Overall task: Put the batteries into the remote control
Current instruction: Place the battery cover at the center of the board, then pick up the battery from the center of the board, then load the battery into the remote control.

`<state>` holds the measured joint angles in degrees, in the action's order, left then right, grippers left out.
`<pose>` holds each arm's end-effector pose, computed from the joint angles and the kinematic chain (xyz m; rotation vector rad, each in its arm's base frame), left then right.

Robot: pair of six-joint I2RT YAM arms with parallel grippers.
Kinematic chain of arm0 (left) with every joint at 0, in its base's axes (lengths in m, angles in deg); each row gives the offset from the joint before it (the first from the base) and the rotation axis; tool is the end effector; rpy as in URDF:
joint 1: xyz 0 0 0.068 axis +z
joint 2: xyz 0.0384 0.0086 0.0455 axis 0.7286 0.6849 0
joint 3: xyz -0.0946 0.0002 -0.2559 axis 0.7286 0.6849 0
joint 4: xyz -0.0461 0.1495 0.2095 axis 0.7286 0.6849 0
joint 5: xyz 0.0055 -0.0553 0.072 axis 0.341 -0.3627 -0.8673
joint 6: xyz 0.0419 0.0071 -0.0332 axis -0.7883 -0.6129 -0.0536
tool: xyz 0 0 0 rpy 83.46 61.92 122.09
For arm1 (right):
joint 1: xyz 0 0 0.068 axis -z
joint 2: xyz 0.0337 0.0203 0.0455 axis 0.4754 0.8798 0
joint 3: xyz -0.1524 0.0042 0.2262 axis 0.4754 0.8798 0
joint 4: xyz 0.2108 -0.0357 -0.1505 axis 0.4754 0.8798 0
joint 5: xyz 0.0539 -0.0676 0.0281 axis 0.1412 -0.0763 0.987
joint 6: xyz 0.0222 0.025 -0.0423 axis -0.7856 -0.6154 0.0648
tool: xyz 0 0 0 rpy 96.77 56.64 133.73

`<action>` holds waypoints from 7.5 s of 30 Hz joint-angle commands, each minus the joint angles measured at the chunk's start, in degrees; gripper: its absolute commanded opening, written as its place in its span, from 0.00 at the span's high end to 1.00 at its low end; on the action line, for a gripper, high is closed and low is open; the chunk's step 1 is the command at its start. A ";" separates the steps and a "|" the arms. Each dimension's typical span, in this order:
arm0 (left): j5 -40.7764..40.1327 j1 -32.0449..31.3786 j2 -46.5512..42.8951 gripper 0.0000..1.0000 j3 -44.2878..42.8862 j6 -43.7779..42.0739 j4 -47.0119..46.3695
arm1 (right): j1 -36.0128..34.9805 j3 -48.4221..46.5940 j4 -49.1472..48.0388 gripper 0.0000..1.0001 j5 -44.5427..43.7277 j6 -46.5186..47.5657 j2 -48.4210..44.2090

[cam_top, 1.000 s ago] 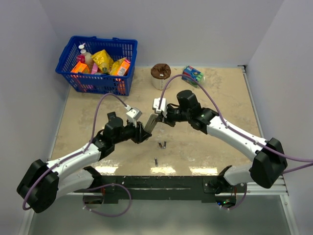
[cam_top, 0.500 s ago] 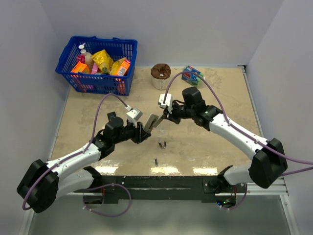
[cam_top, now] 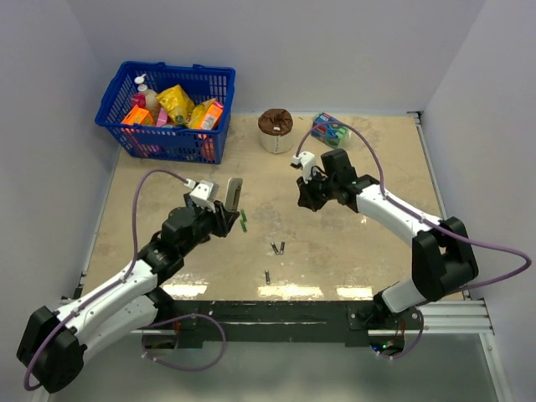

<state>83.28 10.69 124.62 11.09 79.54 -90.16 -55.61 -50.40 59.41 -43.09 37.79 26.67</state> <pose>0.1608 -0.1168 0.2308 0.2281 1.8889 -0.6909 0.2793 0.1595 0.2450 -0.9940 2.1320 0.5950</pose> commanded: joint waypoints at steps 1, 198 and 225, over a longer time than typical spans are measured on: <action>-3.86 0.48 -5.17 1.00 1.71 -0.55 -3.88 | 0.94 1.78 -3.40 1.00 -4.19 -8.32 1.36; 4.67 2.15 -12.92 1.00 1.45 15.71 -25.16 | -34.39 3.20 -36.45 0.87 -48.15 -27.85 -1.89; 5.20 2.15 -10.89 1.00 3.29 22.03 -23.66 | -34.48 4.60 -45.33 0.90 -47.26 -25.56 -4.87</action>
<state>88.66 12.62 114.65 16.32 99.69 -103.93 -90.58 -47.19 12.98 -88.77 9.77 22.64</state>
